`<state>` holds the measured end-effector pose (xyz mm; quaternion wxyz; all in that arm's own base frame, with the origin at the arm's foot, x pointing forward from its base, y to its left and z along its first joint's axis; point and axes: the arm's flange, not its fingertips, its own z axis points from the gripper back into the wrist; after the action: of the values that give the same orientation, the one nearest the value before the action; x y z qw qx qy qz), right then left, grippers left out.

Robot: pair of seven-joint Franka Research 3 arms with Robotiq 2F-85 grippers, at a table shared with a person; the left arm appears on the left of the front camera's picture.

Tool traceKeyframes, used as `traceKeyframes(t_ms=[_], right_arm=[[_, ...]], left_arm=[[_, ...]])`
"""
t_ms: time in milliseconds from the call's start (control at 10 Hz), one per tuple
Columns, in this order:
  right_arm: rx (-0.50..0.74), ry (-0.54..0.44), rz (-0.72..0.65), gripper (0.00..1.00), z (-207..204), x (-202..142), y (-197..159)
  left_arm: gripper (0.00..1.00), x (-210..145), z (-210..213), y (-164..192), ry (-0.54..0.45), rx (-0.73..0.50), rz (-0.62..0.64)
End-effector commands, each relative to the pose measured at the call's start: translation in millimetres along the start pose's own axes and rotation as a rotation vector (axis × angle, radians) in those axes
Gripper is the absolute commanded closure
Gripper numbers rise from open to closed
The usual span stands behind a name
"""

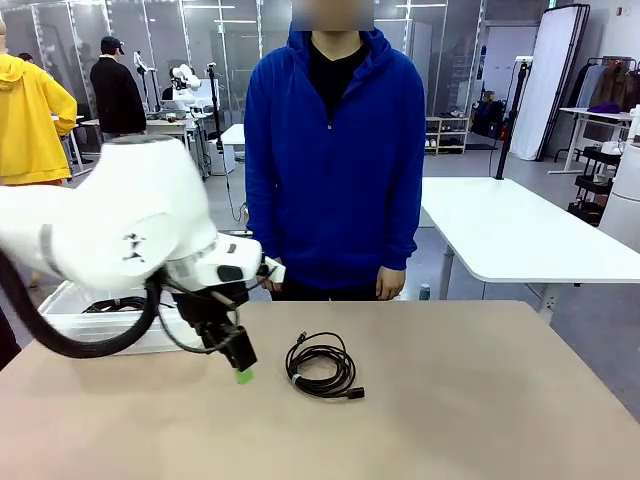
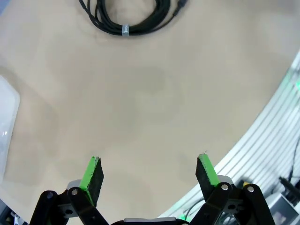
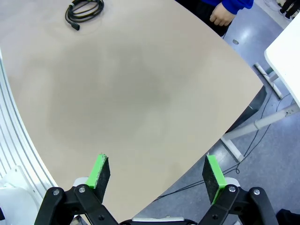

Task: Organize and store the cables.
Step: Place the USB Extension Cable into the Organizing box.

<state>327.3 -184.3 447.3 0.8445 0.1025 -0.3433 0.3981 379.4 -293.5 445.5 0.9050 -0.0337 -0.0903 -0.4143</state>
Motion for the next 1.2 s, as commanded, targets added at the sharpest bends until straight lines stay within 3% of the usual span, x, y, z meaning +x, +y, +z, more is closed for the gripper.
traceKeyframes(t_ms=[0, 400, 1100], right_arm=[[0.002, 0.000, -0.025, 0.00, 0.4, 1.7, 0.5], [0.002, 0.000, -0.025, 0.00, 0.4, 1.7, 0.5], [0.002, 0.000, -0.025, 0.00, 0.4, 1.7, 0.5]], left_arm=[[0.00, 20.9, -6.7, -6.5, -0.002, 0.048, 0.020], [0.00, 40.7, -14.8, -12.7, -0.030, 0.055, 0.026], [0.00, 106.6, -51.2, 12.6, -0.025, 0.061, 0.028]])
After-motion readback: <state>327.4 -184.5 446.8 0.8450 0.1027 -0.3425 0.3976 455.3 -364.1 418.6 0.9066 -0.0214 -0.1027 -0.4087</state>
